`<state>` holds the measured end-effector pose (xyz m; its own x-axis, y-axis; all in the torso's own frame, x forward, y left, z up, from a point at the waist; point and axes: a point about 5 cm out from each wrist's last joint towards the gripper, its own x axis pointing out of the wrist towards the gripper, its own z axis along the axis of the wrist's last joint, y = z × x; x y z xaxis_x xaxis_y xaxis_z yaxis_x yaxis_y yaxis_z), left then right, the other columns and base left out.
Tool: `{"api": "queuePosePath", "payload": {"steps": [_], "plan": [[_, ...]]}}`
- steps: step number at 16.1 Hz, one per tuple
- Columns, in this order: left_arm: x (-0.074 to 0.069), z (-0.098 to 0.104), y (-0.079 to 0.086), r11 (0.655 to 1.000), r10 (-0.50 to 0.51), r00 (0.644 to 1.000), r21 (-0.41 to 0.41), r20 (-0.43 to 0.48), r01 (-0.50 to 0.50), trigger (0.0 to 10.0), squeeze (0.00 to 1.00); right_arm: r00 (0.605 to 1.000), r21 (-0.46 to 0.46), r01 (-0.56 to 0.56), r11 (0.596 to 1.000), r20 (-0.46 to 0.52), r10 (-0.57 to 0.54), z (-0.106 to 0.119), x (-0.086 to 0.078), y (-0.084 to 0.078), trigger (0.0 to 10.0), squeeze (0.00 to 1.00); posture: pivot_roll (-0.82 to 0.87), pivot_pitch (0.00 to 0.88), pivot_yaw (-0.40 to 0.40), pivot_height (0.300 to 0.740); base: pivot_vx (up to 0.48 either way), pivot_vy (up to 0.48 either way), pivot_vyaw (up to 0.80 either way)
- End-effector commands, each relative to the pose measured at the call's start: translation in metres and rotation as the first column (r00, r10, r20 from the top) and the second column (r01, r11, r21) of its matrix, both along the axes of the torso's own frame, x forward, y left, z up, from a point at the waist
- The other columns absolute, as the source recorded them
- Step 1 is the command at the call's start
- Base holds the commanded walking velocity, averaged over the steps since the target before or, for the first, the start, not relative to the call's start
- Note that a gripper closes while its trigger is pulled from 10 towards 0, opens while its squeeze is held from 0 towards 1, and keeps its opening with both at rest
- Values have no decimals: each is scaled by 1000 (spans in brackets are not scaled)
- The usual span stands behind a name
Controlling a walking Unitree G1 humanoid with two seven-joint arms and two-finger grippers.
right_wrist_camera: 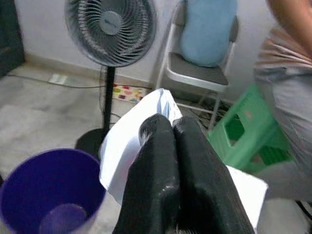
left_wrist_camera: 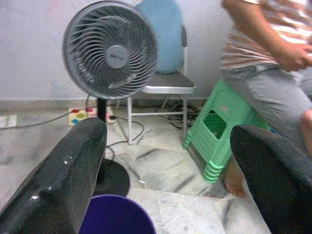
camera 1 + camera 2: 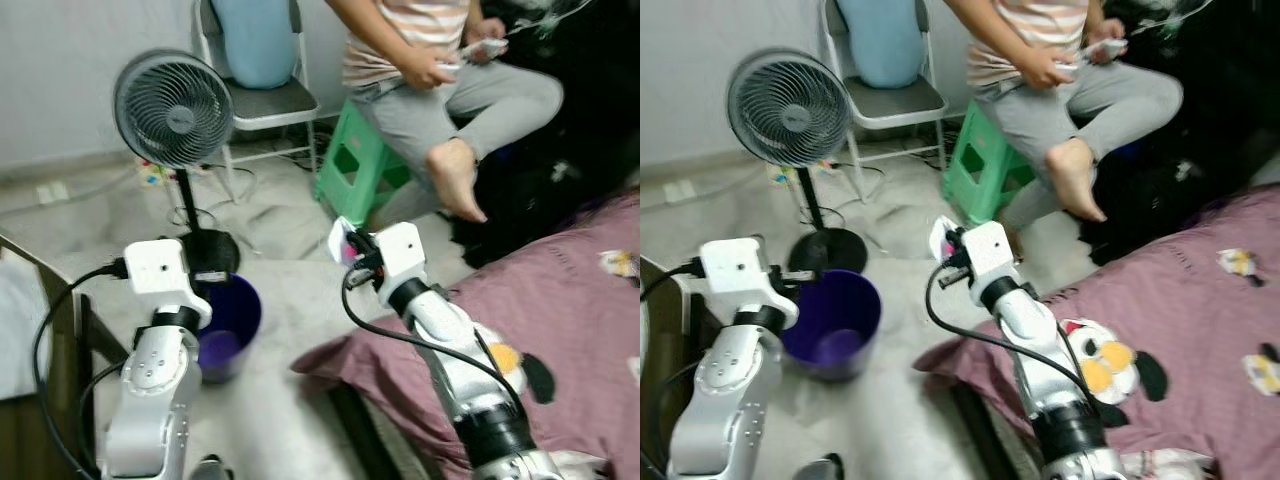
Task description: Clean up the room
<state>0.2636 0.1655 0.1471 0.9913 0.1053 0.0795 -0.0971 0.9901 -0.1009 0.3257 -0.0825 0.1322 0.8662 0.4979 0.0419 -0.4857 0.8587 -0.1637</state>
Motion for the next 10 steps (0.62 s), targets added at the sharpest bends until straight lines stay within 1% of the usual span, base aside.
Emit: {"api": "queuePosePath", "payload": {"steps": [1,4,7,8,10], "plan": [[-4,3,0,1000,13,1000,0,22,-13,10000,0,999,1,-21,1000,28,21,7,3,4,10000,0,70,91,-207,740,0,0,0],[-3,3,-1,1000,14,1000,-1,22,-14,10000,0,999,-1,-25,1000,27,25,6,2,4,10000,0,61,91,-204,740,0,0,0],[2,2,-3,1000,-7,1000,3,19,7,10000,0,999,5,-4,1000,33,4,4,-1,1,10000,0,42,86,-170,740,0,0,0],[5,3,-6,999,-33,999,7,17,33,10000,0,999,12,24,1000,40,-25,4,0,-3,10000,0,26,81,-134,740,0,0,0],[11,4,-10,997,-74,997,15,14,74,10000,0,997,23,65,998,49,-67,4,0,-9,10000,0,10,75,-95,740,0,0,0]]}}
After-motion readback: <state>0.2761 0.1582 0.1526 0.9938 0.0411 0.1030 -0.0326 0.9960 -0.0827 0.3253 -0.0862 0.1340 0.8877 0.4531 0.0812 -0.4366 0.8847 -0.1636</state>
